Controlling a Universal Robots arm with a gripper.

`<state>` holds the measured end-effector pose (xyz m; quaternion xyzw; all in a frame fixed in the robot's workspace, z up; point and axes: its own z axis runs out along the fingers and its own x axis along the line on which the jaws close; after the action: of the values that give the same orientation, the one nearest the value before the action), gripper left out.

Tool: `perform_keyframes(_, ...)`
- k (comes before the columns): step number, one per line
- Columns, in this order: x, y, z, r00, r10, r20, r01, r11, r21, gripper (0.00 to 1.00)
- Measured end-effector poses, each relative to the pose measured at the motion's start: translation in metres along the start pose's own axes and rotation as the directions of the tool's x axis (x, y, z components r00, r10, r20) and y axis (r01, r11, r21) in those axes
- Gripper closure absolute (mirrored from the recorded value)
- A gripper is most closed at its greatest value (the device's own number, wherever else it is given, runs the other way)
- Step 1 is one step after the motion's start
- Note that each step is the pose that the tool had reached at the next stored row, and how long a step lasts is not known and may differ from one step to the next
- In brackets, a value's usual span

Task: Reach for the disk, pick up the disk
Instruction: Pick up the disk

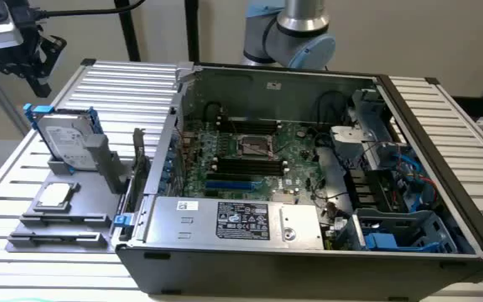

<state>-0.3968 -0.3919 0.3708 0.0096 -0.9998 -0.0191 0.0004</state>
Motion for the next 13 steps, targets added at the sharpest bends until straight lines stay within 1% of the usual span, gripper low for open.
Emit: perform_keyframes(13, 0.0003, 0.0000, -0.0001, 1.0000, 0.000, -0.0002, 0.000, 1.0000, 0.0001, 0.89)
